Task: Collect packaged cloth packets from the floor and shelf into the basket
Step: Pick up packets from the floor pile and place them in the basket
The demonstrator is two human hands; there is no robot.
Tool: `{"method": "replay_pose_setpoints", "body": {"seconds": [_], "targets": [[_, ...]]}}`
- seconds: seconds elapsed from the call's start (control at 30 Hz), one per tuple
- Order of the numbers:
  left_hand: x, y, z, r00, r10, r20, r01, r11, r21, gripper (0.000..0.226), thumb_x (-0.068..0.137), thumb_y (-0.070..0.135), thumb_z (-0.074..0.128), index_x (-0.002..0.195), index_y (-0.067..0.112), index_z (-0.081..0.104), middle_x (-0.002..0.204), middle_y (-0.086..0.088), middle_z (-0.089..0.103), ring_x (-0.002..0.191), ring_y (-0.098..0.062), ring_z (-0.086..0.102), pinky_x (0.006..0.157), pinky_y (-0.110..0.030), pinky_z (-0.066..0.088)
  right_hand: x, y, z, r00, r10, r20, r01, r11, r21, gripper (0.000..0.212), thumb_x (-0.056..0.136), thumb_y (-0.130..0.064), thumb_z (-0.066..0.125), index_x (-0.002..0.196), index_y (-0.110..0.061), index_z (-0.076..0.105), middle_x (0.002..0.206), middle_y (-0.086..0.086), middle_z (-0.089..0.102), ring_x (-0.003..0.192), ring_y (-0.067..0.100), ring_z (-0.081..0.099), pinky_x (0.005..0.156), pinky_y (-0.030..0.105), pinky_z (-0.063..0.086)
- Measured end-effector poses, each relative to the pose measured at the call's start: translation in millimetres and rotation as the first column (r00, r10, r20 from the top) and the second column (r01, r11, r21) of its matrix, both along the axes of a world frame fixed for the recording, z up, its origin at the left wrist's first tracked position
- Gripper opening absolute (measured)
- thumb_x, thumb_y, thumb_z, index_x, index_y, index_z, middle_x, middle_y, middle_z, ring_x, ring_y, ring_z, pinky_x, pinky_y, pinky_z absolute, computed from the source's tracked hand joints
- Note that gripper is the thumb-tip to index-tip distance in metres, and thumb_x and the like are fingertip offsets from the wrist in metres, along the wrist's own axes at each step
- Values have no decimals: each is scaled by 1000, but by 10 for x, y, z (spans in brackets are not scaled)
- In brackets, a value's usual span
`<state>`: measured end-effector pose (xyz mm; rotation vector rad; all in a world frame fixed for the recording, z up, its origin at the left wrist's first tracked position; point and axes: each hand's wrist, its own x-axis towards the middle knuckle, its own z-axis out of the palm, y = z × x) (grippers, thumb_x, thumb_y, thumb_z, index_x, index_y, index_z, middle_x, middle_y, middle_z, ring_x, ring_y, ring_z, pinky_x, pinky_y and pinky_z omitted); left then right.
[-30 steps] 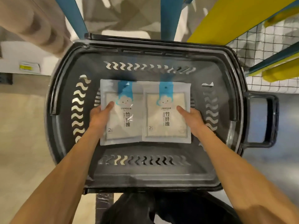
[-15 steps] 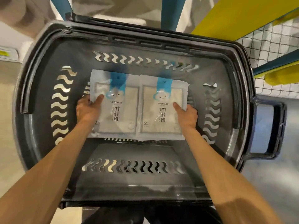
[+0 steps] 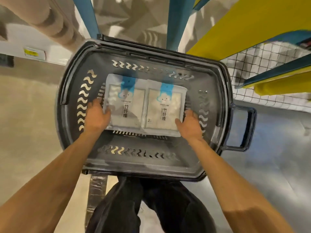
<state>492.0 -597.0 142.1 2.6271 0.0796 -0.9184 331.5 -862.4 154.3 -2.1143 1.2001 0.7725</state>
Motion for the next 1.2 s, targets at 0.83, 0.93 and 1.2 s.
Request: {"method": "replay_pose_setpoints", "body": {"seconds": [0.83,0.93,1.2], "targets": [[-1065,1464,5268,878,24,477,-163,954,251,37,91,32,65,122,13,65,123,-12,66,111,-37,60,89,-51,46,993,1704,5196,248,959,141,-894,282,-348,53,98,-40,50,143,-14,40,145,11,43,134,31,38,104,43,38],[-1194,1881,5585,855,99,509,-273,920,281,40,88,35,69,123,14,65,124,-12,66,115,-37,60,90,-53,48,1116,2153,5479,128,979,161,-907,182,-381,50,98,-40,51,140,-14,44,139,10,46,129,31,41,101,43,40],[-1545,3118,6179,791,264,552,-477,831,287,44,77,33,81,113,13,69,112,-13,69,100,-38,65,79,-51,53,1447,3525,6021,-115,983,145,-914,-47,-403,54,96,-45,53,140,-15,43,139,11,45,127,32,42,100,41,41]]}}
